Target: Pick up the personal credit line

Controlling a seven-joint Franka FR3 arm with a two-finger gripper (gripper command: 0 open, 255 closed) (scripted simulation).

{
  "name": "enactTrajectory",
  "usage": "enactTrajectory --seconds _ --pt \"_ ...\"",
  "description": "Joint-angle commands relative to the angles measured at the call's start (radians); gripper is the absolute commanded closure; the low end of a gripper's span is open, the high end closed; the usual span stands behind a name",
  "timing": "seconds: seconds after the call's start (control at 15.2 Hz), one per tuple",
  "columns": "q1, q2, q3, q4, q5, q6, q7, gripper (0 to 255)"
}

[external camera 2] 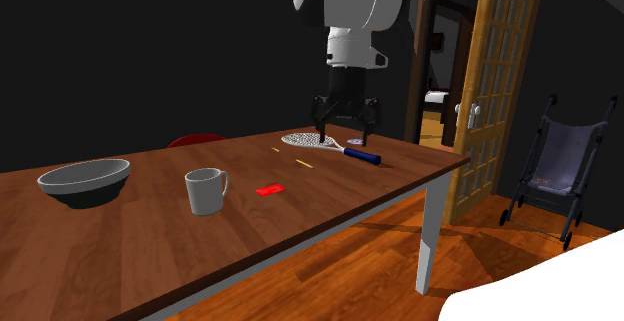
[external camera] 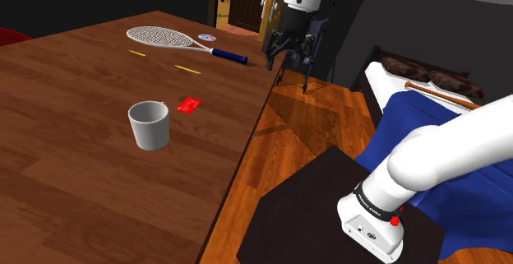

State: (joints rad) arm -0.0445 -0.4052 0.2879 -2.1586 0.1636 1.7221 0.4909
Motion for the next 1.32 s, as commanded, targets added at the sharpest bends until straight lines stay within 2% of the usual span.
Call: enactTrajectory --seconds 0.0,0.59,1.25 --pt "-0.001 0.075 0.027 0.034 0.027 0.016 0.076 0" --pt "0.015 0.428 0.102 0.241 0.108 0.079 0.377 0" --pt "0.083 0.840 0.110 0.561 0.178 0.135 0.655 0"
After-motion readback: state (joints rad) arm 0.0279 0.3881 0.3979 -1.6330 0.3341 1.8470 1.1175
